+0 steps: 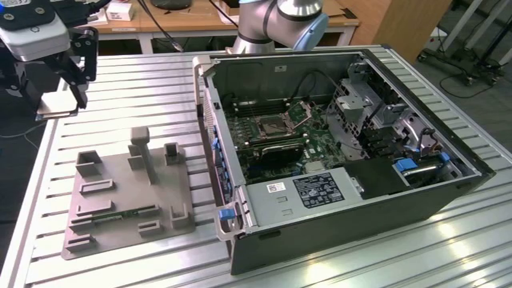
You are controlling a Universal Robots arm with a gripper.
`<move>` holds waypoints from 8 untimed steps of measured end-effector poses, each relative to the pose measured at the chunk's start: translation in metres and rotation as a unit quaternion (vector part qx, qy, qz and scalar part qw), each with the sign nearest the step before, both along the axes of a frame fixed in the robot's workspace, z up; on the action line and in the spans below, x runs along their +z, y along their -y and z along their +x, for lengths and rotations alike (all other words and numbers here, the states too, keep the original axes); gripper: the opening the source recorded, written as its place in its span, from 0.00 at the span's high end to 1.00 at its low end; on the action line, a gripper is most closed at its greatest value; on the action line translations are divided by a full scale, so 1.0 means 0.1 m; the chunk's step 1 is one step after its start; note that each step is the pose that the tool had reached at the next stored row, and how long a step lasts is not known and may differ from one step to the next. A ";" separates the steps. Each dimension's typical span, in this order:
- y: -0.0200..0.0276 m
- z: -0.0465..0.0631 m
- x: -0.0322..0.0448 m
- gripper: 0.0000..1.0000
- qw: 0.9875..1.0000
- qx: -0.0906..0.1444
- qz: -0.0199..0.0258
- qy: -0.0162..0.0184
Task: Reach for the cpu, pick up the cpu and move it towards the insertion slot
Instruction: 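Pick up the cpu and move it towards the insertion slot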
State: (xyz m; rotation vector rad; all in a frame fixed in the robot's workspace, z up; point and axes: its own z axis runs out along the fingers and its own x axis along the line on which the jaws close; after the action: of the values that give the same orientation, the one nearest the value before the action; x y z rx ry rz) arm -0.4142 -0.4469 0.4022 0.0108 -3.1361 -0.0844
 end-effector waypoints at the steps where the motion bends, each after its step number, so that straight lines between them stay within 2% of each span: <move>1: 0.000 0.00 0.000 0.46 1.000 0.000 0.000 0.000; 8: 0.000 0.03 0.000 0.46 1.000 0.000 0.000 0.000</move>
State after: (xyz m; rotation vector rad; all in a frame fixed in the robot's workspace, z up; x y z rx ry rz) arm -0.4110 -0.4470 0.4022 0.0109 -3.1362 -0.0845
